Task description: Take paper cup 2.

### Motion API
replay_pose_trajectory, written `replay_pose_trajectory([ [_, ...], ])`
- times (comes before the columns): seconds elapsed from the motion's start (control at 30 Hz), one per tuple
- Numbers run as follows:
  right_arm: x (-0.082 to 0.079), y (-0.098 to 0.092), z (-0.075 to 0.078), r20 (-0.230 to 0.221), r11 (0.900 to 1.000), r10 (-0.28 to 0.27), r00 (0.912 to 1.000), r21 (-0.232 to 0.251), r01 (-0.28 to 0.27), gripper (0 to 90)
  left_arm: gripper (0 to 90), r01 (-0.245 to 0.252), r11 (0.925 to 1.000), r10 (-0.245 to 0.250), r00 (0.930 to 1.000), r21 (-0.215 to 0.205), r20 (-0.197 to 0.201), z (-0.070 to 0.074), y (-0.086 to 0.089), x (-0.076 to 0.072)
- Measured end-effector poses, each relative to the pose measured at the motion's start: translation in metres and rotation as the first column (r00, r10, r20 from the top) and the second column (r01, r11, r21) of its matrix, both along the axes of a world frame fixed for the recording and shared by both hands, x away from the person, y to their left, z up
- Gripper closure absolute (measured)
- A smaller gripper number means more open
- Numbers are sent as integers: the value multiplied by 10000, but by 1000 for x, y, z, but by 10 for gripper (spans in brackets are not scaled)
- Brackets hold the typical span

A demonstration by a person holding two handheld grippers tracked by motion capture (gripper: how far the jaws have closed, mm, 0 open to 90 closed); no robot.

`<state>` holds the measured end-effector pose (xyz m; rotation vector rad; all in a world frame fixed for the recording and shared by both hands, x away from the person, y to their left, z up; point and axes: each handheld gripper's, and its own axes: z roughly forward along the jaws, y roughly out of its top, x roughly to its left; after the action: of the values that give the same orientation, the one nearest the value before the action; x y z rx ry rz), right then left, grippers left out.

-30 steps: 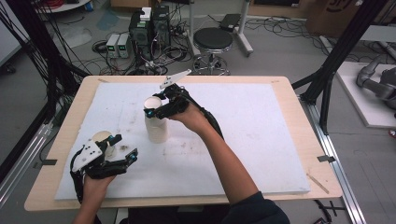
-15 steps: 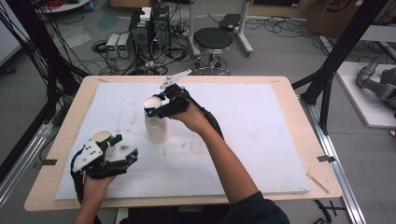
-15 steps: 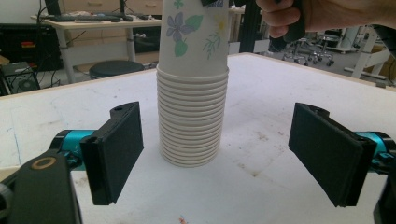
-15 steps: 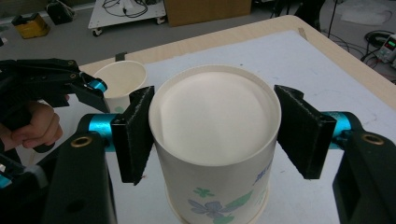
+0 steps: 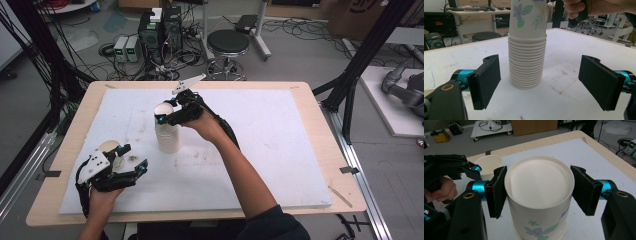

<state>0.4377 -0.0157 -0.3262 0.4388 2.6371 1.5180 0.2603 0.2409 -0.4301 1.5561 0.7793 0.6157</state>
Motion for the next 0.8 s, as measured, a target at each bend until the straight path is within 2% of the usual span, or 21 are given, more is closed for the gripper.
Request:
replay_pose_trajectory([
  [0.53, -6, -13, 20, 305, 9961, -237, 9993, 851, 211, 351, 177, 34, 10000, -34, 10000, -9, 4, 0, -1, 0],
  [0.8, -10, -20, 38, 618, 9914, -269, 9977, 1294, 187, 354, 177, 8, 10000, -8, 10000, -46, 14, 0, 0, 0],
])
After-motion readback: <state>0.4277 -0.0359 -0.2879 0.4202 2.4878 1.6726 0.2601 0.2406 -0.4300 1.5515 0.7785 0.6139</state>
